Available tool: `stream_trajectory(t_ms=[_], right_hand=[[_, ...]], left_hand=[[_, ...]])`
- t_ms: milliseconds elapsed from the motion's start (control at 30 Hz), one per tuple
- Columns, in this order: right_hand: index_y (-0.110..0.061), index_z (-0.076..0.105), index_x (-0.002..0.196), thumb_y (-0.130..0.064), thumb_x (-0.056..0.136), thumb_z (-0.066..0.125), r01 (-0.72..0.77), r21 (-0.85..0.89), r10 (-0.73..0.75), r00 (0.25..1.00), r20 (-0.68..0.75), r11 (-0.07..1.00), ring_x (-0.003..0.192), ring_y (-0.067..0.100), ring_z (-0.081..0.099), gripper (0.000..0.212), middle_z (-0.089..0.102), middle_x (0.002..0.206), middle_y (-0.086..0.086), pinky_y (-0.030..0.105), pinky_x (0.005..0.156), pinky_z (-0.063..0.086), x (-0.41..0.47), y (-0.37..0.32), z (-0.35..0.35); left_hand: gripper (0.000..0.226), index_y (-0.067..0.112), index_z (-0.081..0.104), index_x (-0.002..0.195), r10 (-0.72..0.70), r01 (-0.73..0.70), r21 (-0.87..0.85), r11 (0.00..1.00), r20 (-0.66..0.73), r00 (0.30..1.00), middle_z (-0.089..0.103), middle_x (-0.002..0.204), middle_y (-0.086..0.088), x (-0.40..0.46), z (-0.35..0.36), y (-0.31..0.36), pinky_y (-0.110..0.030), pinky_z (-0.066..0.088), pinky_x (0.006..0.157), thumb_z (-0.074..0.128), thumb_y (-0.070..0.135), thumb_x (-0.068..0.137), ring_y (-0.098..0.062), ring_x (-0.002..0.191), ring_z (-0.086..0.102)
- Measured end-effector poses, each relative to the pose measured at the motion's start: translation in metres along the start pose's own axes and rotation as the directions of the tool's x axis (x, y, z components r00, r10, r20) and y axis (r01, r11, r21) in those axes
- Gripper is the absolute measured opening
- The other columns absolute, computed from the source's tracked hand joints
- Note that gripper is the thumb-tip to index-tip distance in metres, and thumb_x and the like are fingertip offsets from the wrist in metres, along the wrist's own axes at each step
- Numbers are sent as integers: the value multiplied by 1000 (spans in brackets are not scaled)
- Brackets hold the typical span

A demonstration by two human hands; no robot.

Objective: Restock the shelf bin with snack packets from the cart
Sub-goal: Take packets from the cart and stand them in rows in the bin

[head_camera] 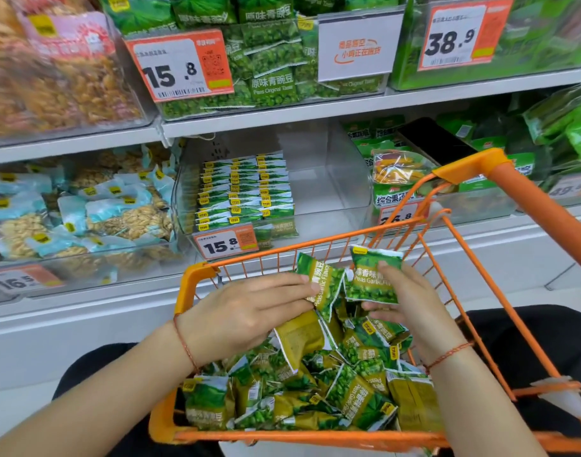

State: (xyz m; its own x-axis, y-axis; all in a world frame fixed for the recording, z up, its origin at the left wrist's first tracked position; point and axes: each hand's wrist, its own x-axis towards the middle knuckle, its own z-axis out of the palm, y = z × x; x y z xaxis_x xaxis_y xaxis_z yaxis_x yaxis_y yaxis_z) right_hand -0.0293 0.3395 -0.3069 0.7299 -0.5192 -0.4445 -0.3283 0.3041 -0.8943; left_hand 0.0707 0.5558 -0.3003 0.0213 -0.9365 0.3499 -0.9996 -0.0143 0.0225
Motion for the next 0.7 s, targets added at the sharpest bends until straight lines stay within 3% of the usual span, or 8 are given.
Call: stream_trajectory(t_ms=[67, 167, 300, 367, 467, 533, 600, 700], right_hand=[[-16, 31, 144, -30, 97, 49, -26, -51, 30, 997, 74, 998, 57, 20, 57, 53, 40, 144, 4, 23, 46, 49, -7, -2, 5], [-30, 43, 120, -54, 89, 44, 42, -119, -22, 986, 164, 992, 57, 18, 56, 40, 54, 114, -14, 26, 51, 42, -19, -7, 10], [-16, 37, 142, -72, 62, 66, 186, -287, -96, 949, 300, 940, 68, 16, 60, 102, 59, 114, 1, 22, 48, 42, -15, 2, 4], [-11, 32, 144, -60, 59, 80, 183, -285, -75, 933, 352, 941, 63, 15, 59, 109, 63, 112, 10, 21, 50, 44, -12, 5, 1], [-7, 40, 133, -34, 69, 78, 90, -107, -55, 953, 297, 990, 57, 14, 59, 78, 64, 113, 15, 24, 53, 51, -7, 5, -2], [-4, 39, 136, -30, 74, 74, 82, -42, -70, 972, 224, 996, 57, 14, 64, 75, 61, 120, 16, 23, 55, 55, -7, 3, -1], [-5, 41, 135, -29, 81, 70, 128, -35, -122, 984, 128, 991, 61, 10, 69, 65, 61, 120, 9, 22, 55, 57, -6, 3, -2], [-13, 49, 120, -29, 85, 67, 188, -25, -187, 982, 18, 982, 67, 9, 70, 43, 62, 113, 2, 21, 57, 56, -5, 2, -3]], left_hand=[[43, -1, 68, 112, 109, -108, 39, 993, -26, 994, 60, 129, -12, 4, -4, 3, -37, 50, 97, 27, 0, 99, -27, 122, 55], [38, 1, 66, 114, 163, -163, -7, 987, -43, 986, 60, 129, -11, 7, 6, 7, -35, 49, 98, 32, 2, 99, -26, 123, 55], [42, -2, 63, 116, 127, -128, -97, 987, -19, 992, 58, 131, -14, 10, 18, 6, -39, 52, 93, 29, -5, 92, -27, 127, 51], [49, -2, 67, 113, 84, -87, -81, 993, -41, 996, 58, 131, -14, 10, 19, 3, -37, 50, 97, 22, -4, 92, -27, 127, 50], [51, 3, 67, 115, -25, 18, -86, 996, -84, 996, 57, 133, -10, 9, 15, 1, -34, 42, 107, 33, -8, 78, -24, 130, 48], [46, 10, 69, 113, -189, 166, -175, 971, -127, 974, 62, 126, -4, 8, 16, 0, -29, 41, 105, 44, -1, 75, -18, 123, 53], [29, 24, 70, 106, -458, 379, -403, 833, -117, 881, 67, 109, 14, 12, 16, 5, -22, 46, 93, 57, 17, 81, -6, 106, 59], [13, 34, 67, 91, -747, 519, -774, 363, 91, 659, 70, 86, 23, 25, 13, 16, -18, 49, 77, 72, 28, 81, 0, 86, 64]])
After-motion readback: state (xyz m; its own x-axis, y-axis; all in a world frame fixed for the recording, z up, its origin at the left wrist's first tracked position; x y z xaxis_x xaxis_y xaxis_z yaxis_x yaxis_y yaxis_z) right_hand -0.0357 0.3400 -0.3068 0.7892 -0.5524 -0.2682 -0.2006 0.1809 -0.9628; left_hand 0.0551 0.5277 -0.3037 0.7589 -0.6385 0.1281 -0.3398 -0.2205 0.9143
